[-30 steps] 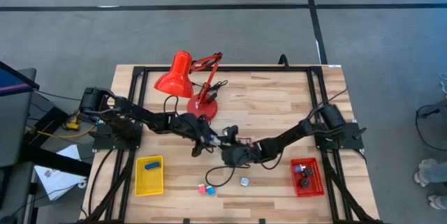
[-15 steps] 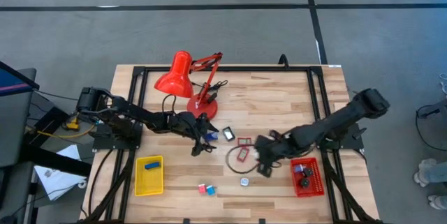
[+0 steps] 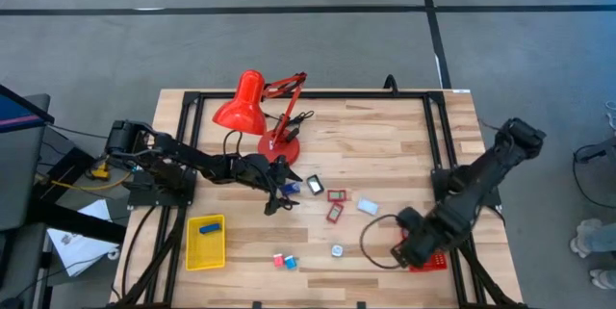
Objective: Pick & Place Office items
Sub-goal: Put the white charger adapter into the red bin
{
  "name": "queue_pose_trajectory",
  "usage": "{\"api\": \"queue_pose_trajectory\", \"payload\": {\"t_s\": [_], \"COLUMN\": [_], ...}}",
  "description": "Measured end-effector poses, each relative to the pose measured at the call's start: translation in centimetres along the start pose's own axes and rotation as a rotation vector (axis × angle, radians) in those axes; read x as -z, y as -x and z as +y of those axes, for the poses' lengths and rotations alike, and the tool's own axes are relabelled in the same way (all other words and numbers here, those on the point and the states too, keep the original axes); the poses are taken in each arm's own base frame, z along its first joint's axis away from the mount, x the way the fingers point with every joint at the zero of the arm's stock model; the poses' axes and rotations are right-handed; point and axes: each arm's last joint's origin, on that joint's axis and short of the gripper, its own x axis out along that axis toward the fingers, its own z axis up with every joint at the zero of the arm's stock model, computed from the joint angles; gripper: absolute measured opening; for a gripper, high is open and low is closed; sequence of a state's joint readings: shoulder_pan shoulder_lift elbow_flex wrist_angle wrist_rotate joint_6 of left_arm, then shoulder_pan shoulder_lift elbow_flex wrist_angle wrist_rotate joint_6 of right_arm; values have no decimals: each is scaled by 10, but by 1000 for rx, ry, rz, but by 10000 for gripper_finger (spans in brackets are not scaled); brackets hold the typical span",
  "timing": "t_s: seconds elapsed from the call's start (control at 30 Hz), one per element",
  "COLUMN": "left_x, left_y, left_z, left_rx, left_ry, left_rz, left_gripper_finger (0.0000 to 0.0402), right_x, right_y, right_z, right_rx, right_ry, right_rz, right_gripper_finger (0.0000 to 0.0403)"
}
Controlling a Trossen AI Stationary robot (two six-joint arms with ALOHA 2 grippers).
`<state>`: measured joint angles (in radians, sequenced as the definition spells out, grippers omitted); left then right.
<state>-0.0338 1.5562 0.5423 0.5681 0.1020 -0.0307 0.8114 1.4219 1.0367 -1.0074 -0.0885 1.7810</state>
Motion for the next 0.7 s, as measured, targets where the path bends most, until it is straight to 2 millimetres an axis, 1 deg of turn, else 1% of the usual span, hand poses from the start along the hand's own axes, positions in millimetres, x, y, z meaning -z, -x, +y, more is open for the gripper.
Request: {"api": "queue_pose_trajectory", "payload": {"t_s": [0.1,0.2,0.33,0.47,0.7], "left_x": [0,0,0,0,0], "left_y": [0,0,0,0,0], "left_z": [0,0,0,0,0], "left_rx": [0,0,0,0,0], "left_ry": [0,0,0,0,0], "left_rz": [-1,-1,0,0,0], "left_gripper_finger": [352,353,351,352,351], "right_x": [17,31,41,44,41], "right_y": [-1,-2,-10,-21,-37], "right_z": [-6,-10,-19,-27,-31], "right_rx": [24,36,87,113,86], "right_ry": [-88,-134,-199,-222,-220], "right_rz": [23,33,38,36,53], "right_gripper_finger": [125,125,125,125,125]}}
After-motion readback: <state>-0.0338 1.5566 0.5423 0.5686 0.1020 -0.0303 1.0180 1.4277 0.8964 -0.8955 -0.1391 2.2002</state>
